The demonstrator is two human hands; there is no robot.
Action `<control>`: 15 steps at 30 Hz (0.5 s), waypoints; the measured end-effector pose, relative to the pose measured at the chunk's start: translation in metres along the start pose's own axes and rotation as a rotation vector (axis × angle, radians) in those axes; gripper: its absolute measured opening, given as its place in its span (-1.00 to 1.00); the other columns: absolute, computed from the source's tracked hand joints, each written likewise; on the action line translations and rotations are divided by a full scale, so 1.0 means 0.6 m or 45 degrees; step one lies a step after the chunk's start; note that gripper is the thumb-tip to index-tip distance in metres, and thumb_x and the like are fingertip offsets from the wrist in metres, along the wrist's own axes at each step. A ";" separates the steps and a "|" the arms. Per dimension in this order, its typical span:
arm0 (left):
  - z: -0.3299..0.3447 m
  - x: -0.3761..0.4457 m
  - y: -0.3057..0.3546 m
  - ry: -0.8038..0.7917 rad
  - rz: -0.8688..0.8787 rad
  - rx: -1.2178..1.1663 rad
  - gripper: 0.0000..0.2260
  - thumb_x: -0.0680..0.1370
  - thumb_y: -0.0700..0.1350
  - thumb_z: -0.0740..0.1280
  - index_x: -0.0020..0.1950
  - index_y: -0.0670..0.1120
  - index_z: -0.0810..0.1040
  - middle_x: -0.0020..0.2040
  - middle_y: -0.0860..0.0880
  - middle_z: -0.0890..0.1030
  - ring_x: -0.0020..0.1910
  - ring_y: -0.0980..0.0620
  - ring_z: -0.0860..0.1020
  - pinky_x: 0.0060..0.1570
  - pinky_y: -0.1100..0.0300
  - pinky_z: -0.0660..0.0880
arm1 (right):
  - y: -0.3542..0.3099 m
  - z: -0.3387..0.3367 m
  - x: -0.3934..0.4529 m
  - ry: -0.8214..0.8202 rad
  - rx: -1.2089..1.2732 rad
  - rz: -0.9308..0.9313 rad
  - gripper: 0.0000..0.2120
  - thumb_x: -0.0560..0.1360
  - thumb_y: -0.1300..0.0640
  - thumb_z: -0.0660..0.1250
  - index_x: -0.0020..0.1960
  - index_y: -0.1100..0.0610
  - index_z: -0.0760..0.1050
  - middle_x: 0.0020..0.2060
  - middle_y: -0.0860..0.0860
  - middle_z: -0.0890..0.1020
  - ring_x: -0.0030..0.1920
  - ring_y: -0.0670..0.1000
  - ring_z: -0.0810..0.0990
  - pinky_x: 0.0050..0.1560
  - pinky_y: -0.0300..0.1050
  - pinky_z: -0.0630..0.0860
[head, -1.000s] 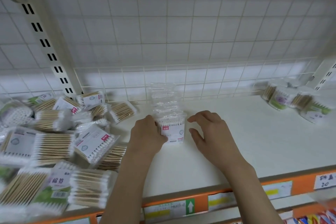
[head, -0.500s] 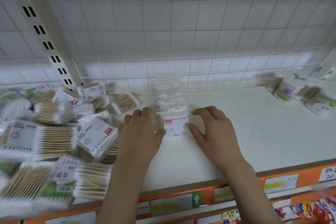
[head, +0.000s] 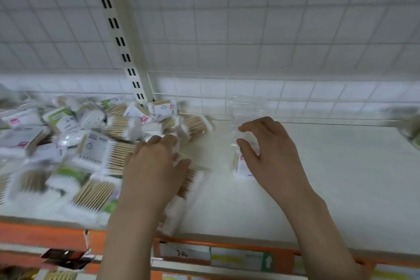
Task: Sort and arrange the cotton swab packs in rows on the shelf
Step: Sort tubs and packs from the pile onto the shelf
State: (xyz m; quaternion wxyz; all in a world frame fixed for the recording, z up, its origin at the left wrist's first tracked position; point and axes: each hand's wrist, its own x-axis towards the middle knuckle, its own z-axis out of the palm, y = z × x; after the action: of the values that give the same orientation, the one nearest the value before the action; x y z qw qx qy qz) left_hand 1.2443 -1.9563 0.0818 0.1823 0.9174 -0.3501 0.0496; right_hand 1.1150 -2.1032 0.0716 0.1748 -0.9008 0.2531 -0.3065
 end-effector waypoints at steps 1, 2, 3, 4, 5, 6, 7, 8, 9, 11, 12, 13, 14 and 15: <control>-0.003 -0.004 -0.012 -0.013 -0.034 0.001 -0.60 0.45 0.13 0.34 0.23 0.01 0.47 0.14 -0.03 0.53 0.16 -0.11 0.46 0.13 -0.02 0.41 | -0.006 0.008 -0.001 -0.031 0.004 -0.018 -0.79 0.51 0.16 0.30 0.13 0.13 0.52 0.06 0.00 0.54 0.07 0.02 0.47 0.00 -0.25 0.33; -0.006 -0.008 -0.024 -0.033 -0.065 0.001 -0.58 0.45 0.14 0.34 0.24 0.00 0.47 0.14 -0.03 0.54 0.15 -0.12 0.47 0.12 -0.03 0.42 | -0.013 0.014 -0.002 -0.057 0.005 -0.036 -0.79 0.52 0.15 0.28 0.14 0.12 0.52 0.07 -0.01 0.53 0.09 0.00 0.45 -0.01 -0.26 0.33; -0.009 -0.011 -0.035 -0.051 -0.092 -0.006 -0.58 0.44 0.14 0.34 0.24 -0.01 0.48 0.13 -0.04 0.54 0.14 -0.12 0.48 0.11 -0.03 0.43 | -0.020 0.021 -0.003 -0.081 0.008 -0.053 -0.79 0.53 0.14 0.28 0.14 0.12 0.51 0.07 -0.02 0.52 0.10 -0.01 0.44 -0.03 -0.26 0.33; -0.011 -0.013 -0.047 -0.061 -0.115 -0.015 -0.59 0.44 0.11 0.35 0.24 -0.02 0.49 0.13 -0.05 0.55 0.13 -0.13 0.48 0.10 -0.04 0.43 | -0.028 0.028 -0.004 -0.102 0.014 -0.069 -0.79 0.53 0.13 0.27 0.15 0.12 0.51 0.07 -0.02 0.51 0.10 -0.01 0.44 -0.03 -0.27 0.33; -0.012 -0.013 -0.058 -0.064 -0.134 -0.021 -0.60 0.44 0.07 0.37 0.24 -0.03 0.49 0.14 -0.07 0.56 0.13 -0.14 0.49 0.09 -0.04 0.44 | -0.035 0.033 -0.004 -0.120 0.020 -0.084 -0.79 0.53 0.13 0.27 0.15 0.12 0.51 0.07 -0.02 0.51 0.10 -0.01 0.43 -0.03 -0.28 0.32; -0.014 -0.012 -0.070 -0.059 -0.150 -0.028 -0.60 0.44 0.04 0.38 0.24 -0.04 0.50 0.15 -0.08 0.55 0.14 -0.15 0.49 0.09 -0.04 0.44 | -0.042 0.040 -0.003 -0.137 0.026 -0.100 -0.79 0.53 0.14 0.27 0.15 0.13 0.50 0.07 -0.01 0.51 0.10 -0.01 0.43 -0.02 -0.28 0.32; -0.015 -0.011 -0.081 -0.049 -0.160 -0.038 -0.61 0.45 0.02 0.39 0.24 -0.05 0.50 0.16 -0.09 0.55 0.14 -0.15 0.49 0.08 -0.04 0.45 | -0.049 0.047 -0.002 -0.150 0.032 -0.114 -0.79 0.53 0.14 0.27 0.15 0.13 0.50 0.07 -0.01 0.50 0.10 -0.01 0.43 -0.01 -0.28 0.32; -0.018 -0.009 -0.091 -0.038 -0.160 -0.051 -0.62 0.45 0.02 0.38 0.23 -0.05 0.51 0.16 -0.09 0.55 0.14 -0.15 0.49 0.07 -0.03 0.46 | -0.055 0.054 0.000 -0.163 0.037 -0.124 -0.79 0.53 0.13 0.27 0.15 0.12 0.50 0.07 -0.02 0.50 0.11 -0.01 0.43 0.01 -0.27 0.33; -0.020 -0.005 -0.101 -0.037 -0.152 -0.059 -0.65 0.46 0.02 0.37 0.21 -0.05 0.52 0.15 -0.09 0.56 0.13 -0.15 0.50 0.06 -0.03 0.46 | -0.061 0.060 0.002 -0.181 0.041 -0.130 -0.78 0.53 0.12 0.27 0.16 0.11 0.49 0.08 -0.03 0.49 0.11 -0.02 0.43 0.03 -0.26 0.34; -0.024 0.005 -0.116 -0.077 -0.121 -0.061 -0.70 0.47 0.06 0.34 0.15 -0.03 0.55 0.11 -0.06 0.56 0.08 -0.12 0.52 0.03 -0.02 0.48 | -0.072 0.072 0.004 -0.222 0.041 -0.129 -0.76 0.54 0.08 0.26 0.19 0.08 0.47 0.11 -0.05 0.48 0.13 -0.05 0.43 0.07 -0.25 0.35; -0.027 0.012 -0.124 -0.109 -0.098 -0.066 -0.74 0.47 0.09 0.32 0.09 -0.01 0.57 0.07 -0.03 0.57 0.04 -0.09 0.53 0.00 0.00 0.49 | -0.077 0.078 0.005 -0.237 0.037 -0.124 -0.75 0.54 0.07 0.26 0.20 0.07 0.46 0.12 -0.06 0.47 0.14 -0.05 0.43 0.07 -0.25 0.35; -0.029 0.020 -0.132 -0.143 -0.071 -0.079 -0.77 0.47 0.11 0.31 0.02 0.01 0.58 0.02 0.00 0.57 0.01 -0.07 0.54 -0.02 0.02 0.50 | -0.081 0.083 0.006 -0.248 0.029 -0.110 -0.74 0.54 0.06 0.26 0.21 0.06 0.46 0.13 -0.07 0.48 0.14 -0.06 0.44 0.07 -0.25 0.35; -0.030 0.028 -0.139 -0.166 -0.042 -0.097 -0.78 0.47 0.12 0.30 -0.05 0.02 0.58 -0.03 0.02 0.57 -0.02 -0.05 0.54 -0.04 0.03 0.50 | -0.085 0.089 0.007 -0.259 0.021 -0.091 -0.73 0.53 0.06 0.27 0.22 0.05 0.46 0.14 -0.08 0.48 0.14 -0.06 0.44 0.08 -0.24 0.36; -0.030 0.034 -0.143 -0.176 -0.010 -0.111 -0.78 0.47 0.13 0.29 -0.08 0.00 0.58 -0.06 0.02 0.57 -0.03 -0.04 0.53 -0.05 0.04 0.49 | -0.088 0.092 0.006 -0.278 0.014 -0.072 -0.71 0.53 0.05 0.27 0.24 0.04 0.45 0.15 -0.08 0.48 0.15 -0.05 0.45 0.10 -0.22 0.37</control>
State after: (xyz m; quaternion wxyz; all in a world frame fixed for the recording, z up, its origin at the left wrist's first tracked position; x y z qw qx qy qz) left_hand 1.3172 -1.9034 0.0770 0.1978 0.9112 -0.3600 -0.0298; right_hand 1.1715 -2.0538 0.0566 0.1978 -0.9346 0.2053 -0.2127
